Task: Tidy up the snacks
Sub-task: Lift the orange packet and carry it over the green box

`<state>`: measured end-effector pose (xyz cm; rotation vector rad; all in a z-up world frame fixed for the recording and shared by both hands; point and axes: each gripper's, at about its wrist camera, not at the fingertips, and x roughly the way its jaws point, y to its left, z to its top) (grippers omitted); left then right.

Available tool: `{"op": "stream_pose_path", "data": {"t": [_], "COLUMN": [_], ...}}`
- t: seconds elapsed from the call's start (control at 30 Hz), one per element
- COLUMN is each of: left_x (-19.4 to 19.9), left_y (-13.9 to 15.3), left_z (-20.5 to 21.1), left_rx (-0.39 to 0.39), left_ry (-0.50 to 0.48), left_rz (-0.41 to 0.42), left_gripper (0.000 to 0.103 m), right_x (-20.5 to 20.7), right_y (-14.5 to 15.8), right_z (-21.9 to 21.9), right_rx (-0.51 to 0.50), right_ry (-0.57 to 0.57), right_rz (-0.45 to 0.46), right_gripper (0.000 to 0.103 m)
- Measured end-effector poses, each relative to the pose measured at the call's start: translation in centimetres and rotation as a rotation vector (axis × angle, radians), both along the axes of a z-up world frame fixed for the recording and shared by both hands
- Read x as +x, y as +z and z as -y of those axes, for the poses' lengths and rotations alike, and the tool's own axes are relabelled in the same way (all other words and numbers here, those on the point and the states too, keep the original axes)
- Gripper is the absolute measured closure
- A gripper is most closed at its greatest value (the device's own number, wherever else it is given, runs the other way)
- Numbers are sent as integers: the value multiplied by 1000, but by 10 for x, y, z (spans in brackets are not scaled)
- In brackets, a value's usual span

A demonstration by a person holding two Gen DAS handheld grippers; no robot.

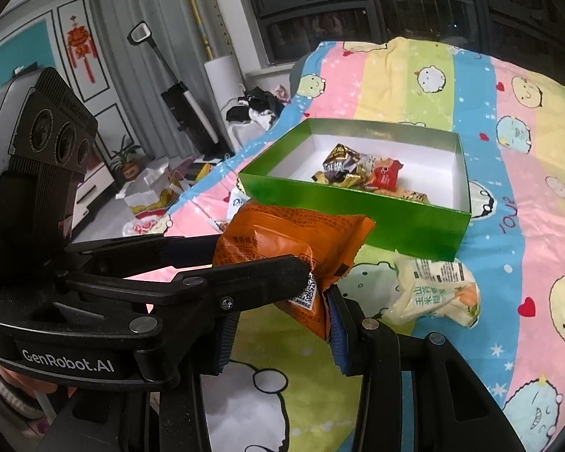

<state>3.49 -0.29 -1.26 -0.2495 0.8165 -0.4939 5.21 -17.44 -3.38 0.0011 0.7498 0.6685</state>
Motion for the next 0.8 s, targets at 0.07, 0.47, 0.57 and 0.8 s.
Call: {"op": "stream_pose_path", "data": {"t": [0.07,0.47,0.57,0.8], "left_x": [3,18,22,28], "left_y": [1,1,-2,-12], "left_z": [-1,-2,-3,-11], "left_rx": [-4,-23,-27,-45], "left_ry": [-2,-9,-8,1], "left_rz": [6,14,11,-2], "left_gripper": [45,45,45,45], "right_x": [2,13,15,21], "right_y": [1,3,1,-6], "right_z": [-1,-3,-5,-11], "right_rx": [-3,-20,-26,-40], "right_ry": [-3,-17,-18,-11], "right_rz": [8,21,20,6], "right_gripper": [59,59,59,59]}}
